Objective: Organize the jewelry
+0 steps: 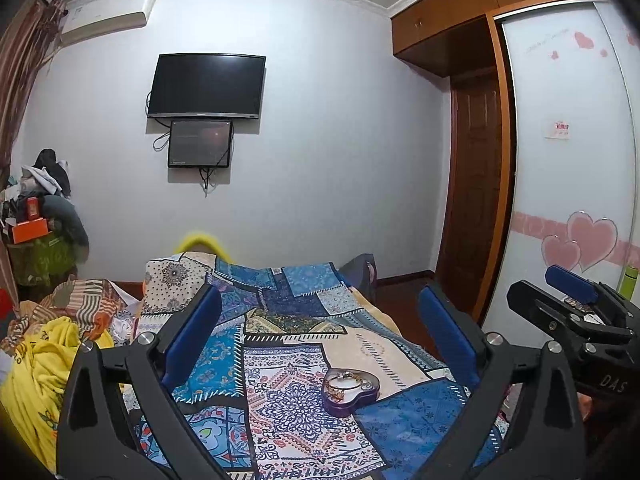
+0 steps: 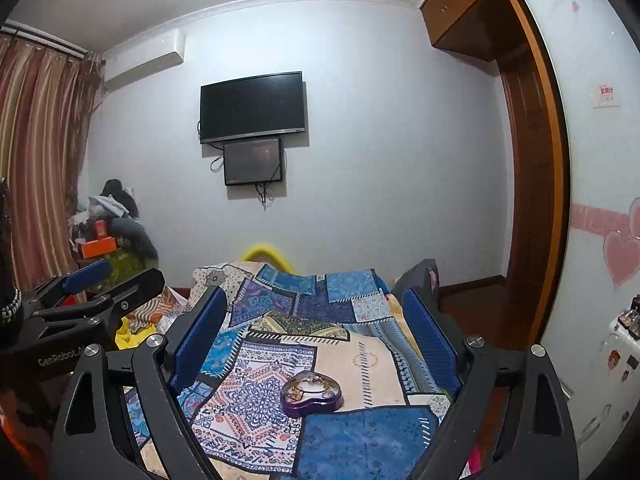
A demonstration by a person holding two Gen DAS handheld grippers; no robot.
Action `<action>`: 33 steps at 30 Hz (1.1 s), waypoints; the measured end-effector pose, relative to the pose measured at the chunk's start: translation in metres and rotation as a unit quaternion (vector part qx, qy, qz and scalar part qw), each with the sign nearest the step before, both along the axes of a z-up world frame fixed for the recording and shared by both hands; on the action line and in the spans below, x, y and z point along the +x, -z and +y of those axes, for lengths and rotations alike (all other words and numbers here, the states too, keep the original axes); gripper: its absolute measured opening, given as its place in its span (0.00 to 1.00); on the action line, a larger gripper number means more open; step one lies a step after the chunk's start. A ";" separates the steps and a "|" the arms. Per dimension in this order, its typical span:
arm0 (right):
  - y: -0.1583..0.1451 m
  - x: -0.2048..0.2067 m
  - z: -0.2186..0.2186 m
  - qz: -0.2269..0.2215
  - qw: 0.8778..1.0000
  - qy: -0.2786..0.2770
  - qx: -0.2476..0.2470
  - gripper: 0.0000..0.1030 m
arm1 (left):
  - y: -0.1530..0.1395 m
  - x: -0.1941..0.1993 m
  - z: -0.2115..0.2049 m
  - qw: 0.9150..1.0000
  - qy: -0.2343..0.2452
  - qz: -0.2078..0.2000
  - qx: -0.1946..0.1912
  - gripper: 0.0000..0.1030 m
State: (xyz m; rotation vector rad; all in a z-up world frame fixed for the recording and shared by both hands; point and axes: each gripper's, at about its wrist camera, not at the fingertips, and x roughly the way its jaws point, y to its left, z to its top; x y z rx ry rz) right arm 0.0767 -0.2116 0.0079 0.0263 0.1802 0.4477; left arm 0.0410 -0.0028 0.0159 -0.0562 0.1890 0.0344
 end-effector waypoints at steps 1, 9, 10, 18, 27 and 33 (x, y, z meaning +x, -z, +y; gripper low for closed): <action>0.000 0.000 0.000 0.000 1.000 0.000 0.000 0.85 | 0.000 0.000 0.000 1.000 0.000 0.001 0.000 0.97; 0.001 0.001 0.001 0.002 1.000 0.004 -0.005 0.85 | 0.002 0.003 0.003 1.000 0.000 0.005 -0.005 0.97; 0.001 0.001 0.000 0.002 1.000 0.005 -0.005 0.85 | 0.002 0.003 0.003 1.000 0.001 0.005 -0.005 0.97; 0.002 0.002 0.000 0.004 1.000 0.006 -0.005 0.85 | 0.003 0.004 0.004 1.000 0.007 0.008 -0.005 0.98; 0.003 0.002 -0.001 0.002 1.000 0.006 -0.003 0.85 | 0.003 -0.001 0.000 1.000 0.015 0.004 0.001 0.98; 0.003 0.002 -0.003 0.000 1.000 0.006 -0.001 0.85 | 0.002 -0.002 -0.003 1.000 0.017 0.004 0.005 0.98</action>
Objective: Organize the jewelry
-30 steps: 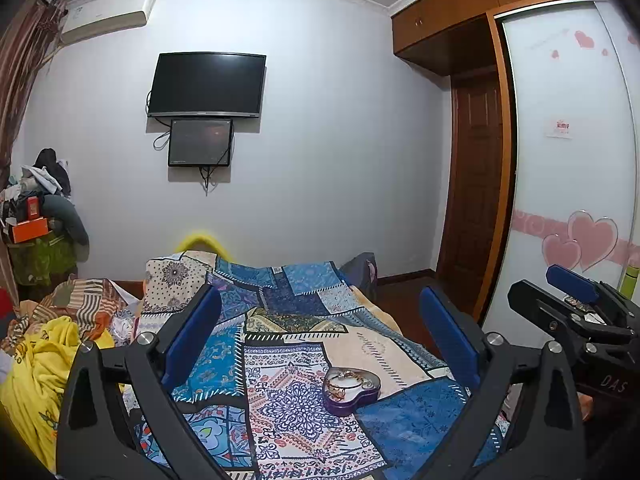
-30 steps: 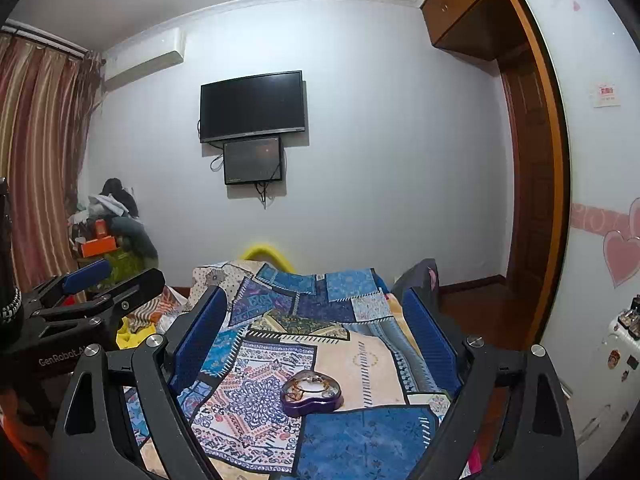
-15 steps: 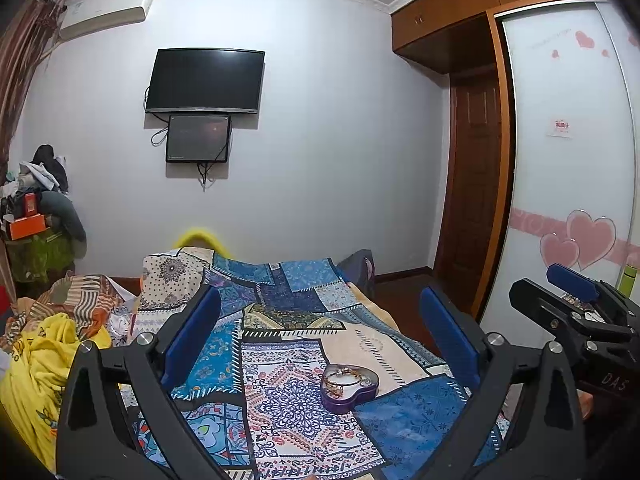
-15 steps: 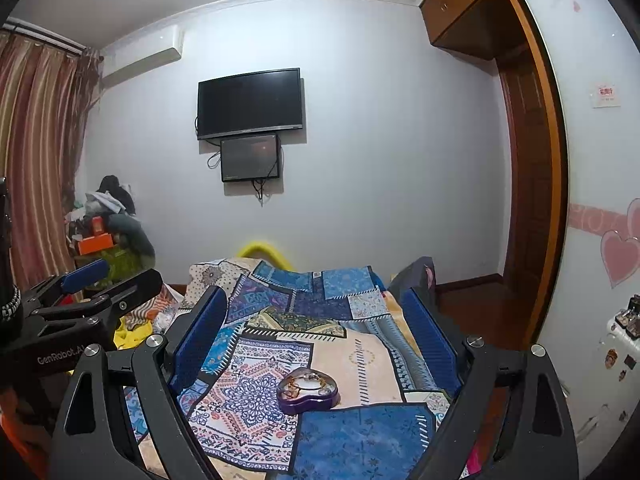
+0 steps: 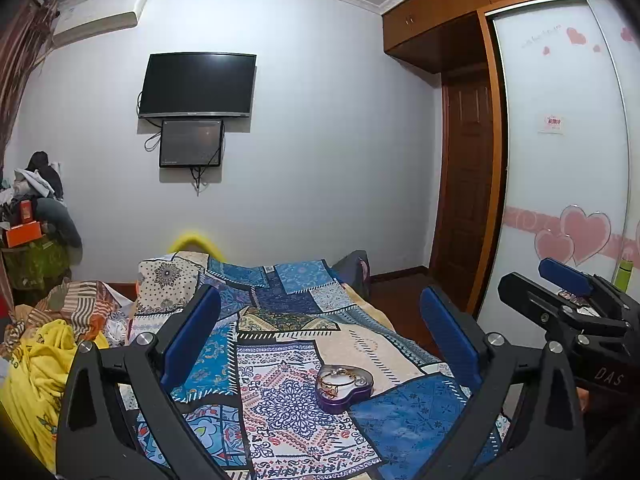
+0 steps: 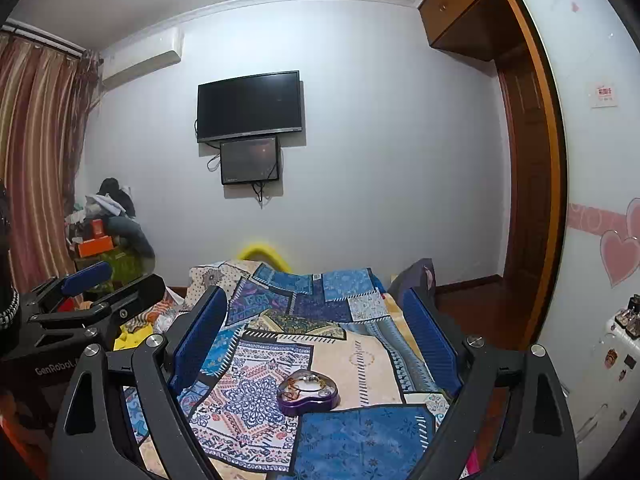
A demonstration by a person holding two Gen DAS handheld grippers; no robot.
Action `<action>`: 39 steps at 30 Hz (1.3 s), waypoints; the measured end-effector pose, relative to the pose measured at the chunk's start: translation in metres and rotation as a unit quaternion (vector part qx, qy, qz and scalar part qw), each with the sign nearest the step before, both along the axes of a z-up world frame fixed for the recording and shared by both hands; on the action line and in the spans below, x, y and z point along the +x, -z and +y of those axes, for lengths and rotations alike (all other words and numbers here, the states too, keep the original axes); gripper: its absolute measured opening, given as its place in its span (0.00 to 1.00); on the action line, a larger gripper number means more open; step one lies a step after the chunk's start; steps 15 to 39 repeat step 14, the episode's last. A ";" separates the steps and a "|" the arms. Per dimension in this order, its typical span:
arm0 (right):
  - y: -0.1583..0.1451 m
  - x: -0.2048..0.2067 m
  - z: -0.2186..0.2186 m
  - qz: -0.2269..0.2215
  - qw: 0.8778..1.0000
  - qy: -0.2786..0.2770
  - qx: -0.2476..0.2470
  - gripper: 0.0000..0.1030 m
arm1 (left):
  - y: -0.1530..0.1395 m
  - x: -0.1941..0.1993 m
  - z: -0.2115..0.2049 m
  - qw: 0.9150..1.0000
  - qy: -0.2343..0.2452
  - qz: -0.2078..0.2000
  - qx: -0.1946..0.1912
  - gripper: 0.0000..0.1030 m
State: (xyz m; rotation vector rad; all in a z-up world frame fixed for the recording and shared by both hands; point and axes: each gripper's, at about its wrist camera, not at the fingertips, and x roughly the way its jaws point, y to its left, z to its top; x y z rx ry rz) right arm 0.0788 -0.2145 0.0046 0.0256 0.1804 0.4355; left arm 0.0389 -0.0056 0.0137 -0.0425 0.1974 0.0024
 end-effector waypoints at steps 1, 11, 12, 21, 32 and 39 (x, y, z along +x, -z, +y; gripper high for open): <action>0.001 0.000 0.000 0.000 1.000 0.000 0.000 0.85 | 0.000 0.000 0.000 1.000 0.000 0.000 0.000 0.98; 0.001 0.002 -0.001 0.005 1.000 0.000 0.002 0.85 | 0.001 0.005 0.000 1.000 -0.001 0.003 0.000 1.00; 0.002 0.002 -0.002 0.006 1.000 0.000 0.002 0.85 | 0.002 0.006 0.000 1.000 -0.001 0.004 0.000 1.00; 0.002 0.004 -0.001 0.008 1.000 0.000 0.002 0.85 | 0.004 0.010 0.000 1.000 -0.002 0.008 0.000 1.00; 0.002 0.004 -0.001 0.008 1.000 0.000 0.002 0.85 | 0.004 0.010 0.000 1.000 -0.002 0.008 0.000 1.00; 0.002 0.004 -0.001 0.008 1.000 0.000 0.002 0.85 | 0.004 0.010 0.000 1.000 -0.002 0.008 0.000 1.00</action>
